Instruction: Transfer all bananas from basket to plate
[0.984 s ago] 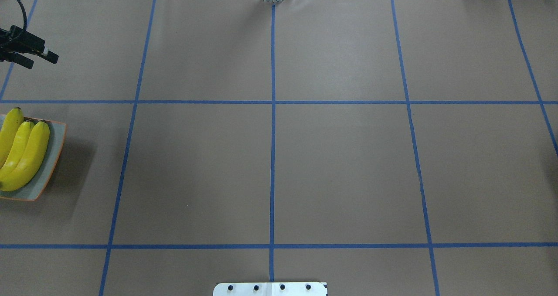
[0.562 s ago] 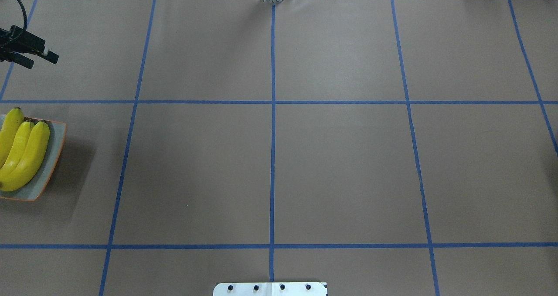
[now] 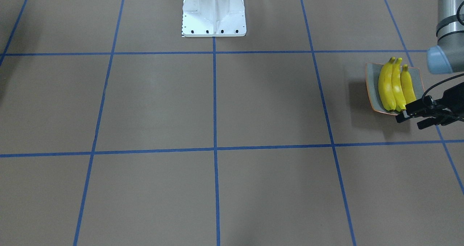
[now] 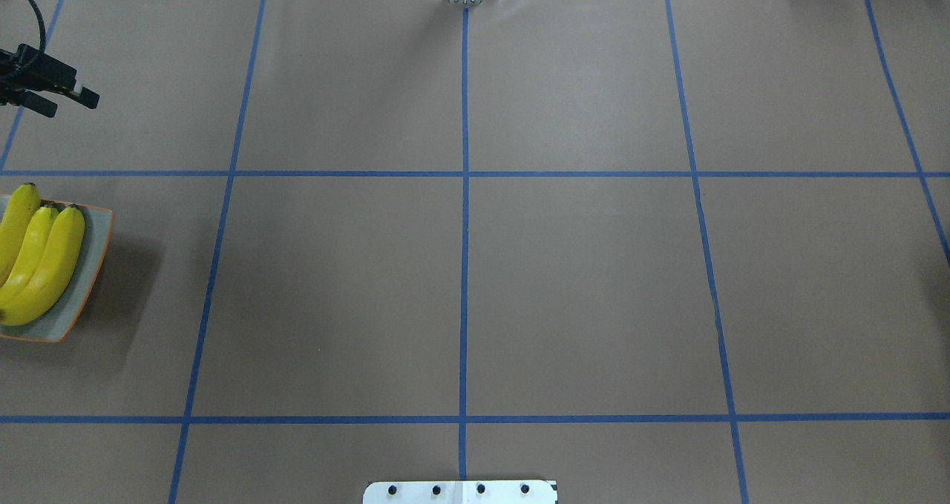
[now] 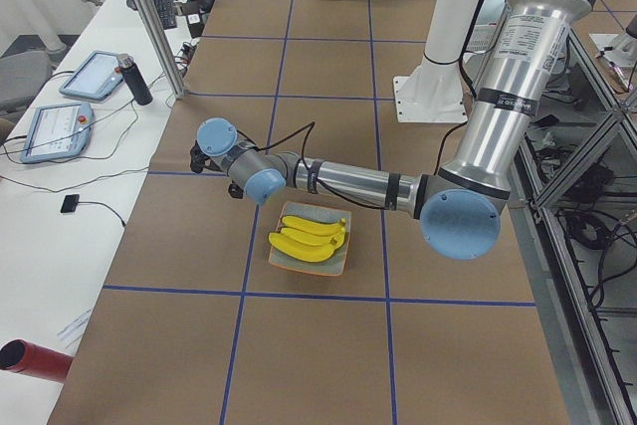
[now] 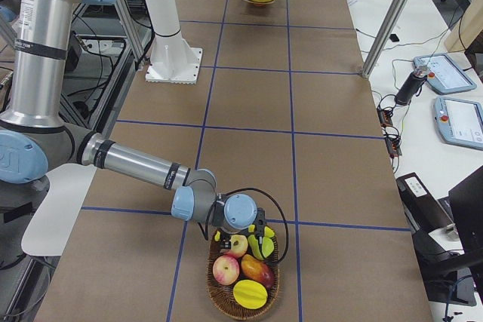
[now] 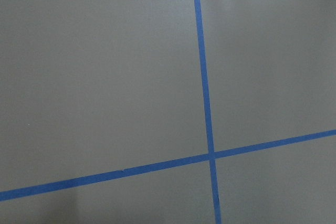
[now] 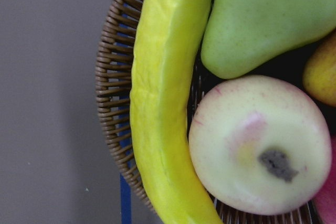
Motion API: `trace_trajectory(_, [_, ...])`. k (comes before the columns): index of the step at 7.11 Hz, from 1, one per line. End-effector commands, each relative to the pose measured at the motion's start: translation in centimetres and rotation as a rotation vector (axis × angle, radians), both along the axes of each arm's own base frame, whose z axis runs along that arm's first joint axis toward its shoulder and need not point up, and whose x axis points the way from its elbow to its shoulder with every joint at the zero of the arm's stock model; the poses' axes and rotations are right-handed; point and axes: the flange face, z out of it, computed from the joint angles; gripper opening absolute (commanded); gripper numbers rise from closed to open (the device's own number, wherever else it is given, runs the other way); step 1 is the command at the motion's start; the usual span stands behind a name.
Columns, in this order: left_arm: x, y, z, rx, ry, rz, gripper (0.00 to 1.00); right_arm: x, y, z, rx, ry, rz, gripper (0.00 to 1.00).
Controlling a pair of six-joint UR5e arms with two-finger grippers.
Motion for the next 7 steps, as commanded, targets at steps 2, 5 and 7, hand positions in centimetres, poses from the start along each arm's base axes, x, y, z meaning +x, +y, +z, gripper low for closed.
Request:
trace_trajectory(2, [0.00,-0.01,0.06,0.001,-0.001,0.000,1.00,-0.20,-0.36,-0.28,-0.011,-0.020,0.013,0.77])
trace_trajectory(5, [0.18,0.00,0.15,0.000,-0.004,0.001,1.00,-0.23,-0.13,0.28,-0.019,-0.018,0.010,0.85])
trace_trajectory(7, [0.45,0.07,0.08,0.002,-0.004,0.005,1.00,-0.23,-0.13,0.28,-0.020,-0.018,0.011,0.83])
